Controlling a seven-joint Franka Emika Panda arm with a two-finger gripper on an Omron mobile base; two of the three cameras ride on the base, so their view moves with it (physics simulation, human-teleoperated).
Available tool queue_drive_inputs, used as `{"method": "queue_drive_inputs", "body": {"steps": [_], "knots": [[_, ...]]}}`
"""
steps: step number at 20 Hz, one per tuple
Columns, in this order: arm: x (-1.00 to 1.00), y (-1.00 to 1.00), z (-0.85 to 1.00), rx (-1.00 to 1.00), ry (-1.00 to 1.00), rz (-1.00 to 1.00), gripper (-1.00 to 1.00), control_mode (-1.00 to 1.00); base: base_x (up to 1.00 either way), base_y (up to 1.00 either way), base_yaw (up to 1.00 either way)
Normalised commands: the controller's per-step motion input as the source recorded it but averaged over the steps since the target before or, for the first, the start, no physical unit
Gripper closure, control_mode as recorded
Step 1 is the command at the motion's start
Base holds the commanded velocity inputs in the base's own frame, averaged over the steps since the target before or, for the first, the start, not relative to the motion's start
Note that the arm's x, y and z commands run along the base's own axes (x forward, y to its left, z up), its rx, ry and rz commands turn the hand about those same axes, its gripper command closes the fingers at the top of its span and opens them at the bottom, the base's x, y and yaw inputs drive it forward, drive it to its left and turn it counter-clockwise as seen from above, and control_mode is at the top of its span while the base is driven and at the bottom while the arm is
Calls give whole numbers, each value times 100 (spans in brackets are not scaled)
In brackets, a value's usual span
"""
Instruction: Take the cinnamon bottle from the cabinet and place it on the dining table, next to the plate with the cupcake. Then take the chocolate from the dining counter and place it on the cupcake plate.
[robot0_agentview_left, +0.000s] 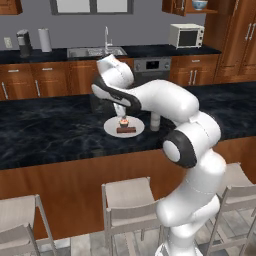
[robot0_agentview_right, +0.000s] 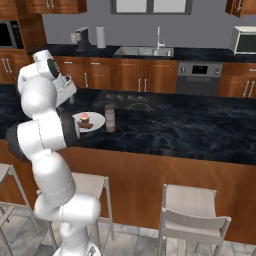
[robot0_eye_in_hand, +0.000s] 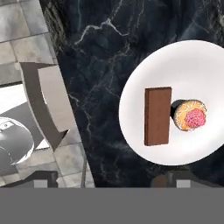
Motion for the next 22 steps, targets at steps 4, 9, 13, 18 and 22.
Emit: {"method": "queue_drive_inputs", "body": {"steps": [4, 9, 13, 18, 22], "knots": [[-90, 20, 90, 0, -18, 4, -100, -100, 0, 0, 0], [-100, 4, 58, 0, -24, 5, -100, -100, 0, 0, 0], [-100, 0, 30, 0, -20, 4, -100, -100, 0, 0, 0], [-100, -4, 2, 0, -10, 2, -100, -100, 0, 0, 0], [-94, -2, -21, 0, -2, 1, -100, -100, 0, 0, 0]]}}
